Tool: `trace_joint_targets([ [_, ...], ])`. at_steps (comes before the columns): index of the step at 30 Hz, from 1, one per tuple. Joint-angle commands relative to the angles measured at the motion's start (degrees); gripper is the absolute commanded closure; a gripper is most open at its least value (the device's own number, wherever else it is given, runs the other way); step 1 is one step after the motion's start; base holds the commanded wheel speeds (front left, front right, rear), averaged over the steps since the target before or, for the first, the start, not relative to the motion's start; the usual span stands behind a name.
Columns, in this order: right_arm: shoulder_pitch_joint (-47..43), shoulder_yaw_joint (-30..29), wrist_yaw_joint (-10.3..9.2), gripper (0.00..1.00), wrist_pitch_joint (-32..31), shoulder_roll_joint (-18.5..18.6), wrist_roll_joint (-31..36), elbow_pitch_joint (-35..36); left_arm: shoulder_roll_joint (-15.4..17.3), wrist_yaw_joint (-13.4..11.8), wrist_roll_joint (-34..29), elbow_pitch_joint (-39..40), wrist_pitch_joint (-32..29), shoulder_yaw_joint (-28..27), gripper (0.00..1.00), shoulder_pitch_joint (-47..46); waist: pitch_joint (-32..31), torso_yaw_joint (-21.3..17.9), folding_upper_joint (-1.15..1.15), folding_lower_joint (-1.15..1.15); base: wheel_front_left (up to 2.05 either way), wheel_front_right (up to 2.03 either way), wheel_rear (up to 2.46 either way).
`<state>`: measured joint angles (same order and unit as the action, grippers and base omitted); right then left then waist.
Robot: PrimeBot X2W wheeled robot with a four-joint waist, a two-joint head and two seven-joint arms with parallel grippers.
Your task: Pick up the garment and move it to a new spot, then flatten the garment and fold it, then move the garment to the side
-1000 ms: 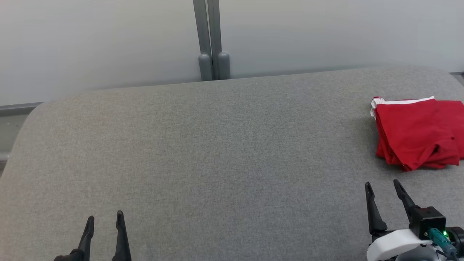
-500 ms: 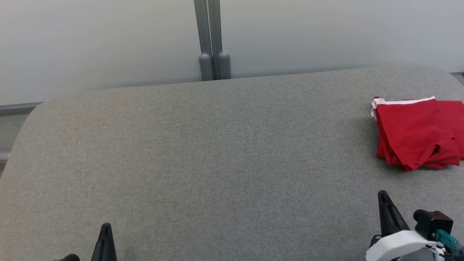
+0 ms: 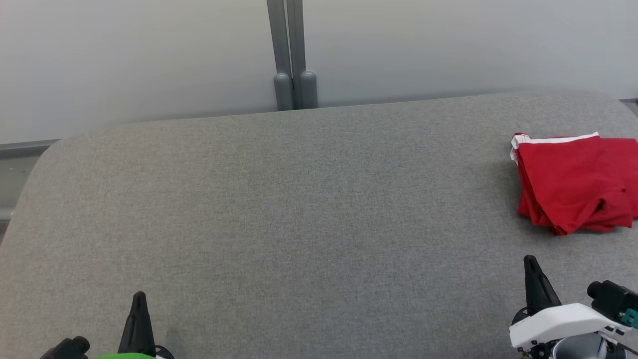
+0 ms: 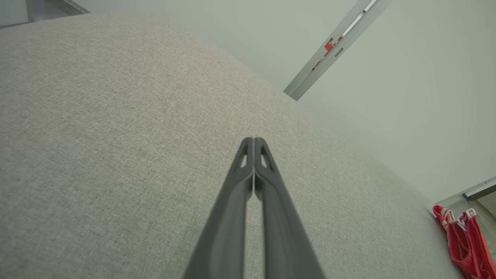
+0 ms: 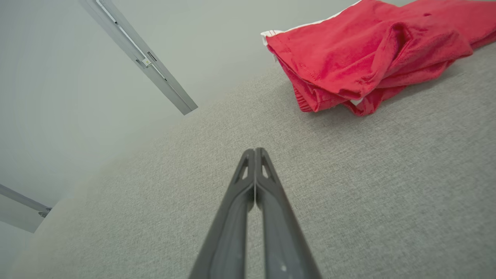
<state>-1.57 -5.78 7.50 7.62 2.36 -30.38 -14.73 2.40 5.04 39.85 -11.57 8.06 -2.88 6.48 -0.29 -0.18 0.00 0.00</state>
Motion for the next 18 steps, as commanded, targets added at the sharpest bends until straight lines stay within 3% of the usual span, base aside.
trace_joint_targets([
  [1, 1.68, -0.08, 0.00, 1.00, -0.41, 0.36, -2.44, 0.94, 0.29, 0.30, 2.09, 0.52, -0.52, -0.36, 1.00, -1.82, 0.01, 0.00, 0.00, 0.00, 0.00, 0.00, 0.00],
  [18, 3.29, -0.27, 0.01, 1.00, -3.78, 0.45, -17.06, 0.95, 0.38, 0.87, 14.42, -0.19, -4.01, -1.20, 1.00, -4.67, 0.09, 0.03, 0.00, 0.00, 0.00, 0.00, 0.00],
])
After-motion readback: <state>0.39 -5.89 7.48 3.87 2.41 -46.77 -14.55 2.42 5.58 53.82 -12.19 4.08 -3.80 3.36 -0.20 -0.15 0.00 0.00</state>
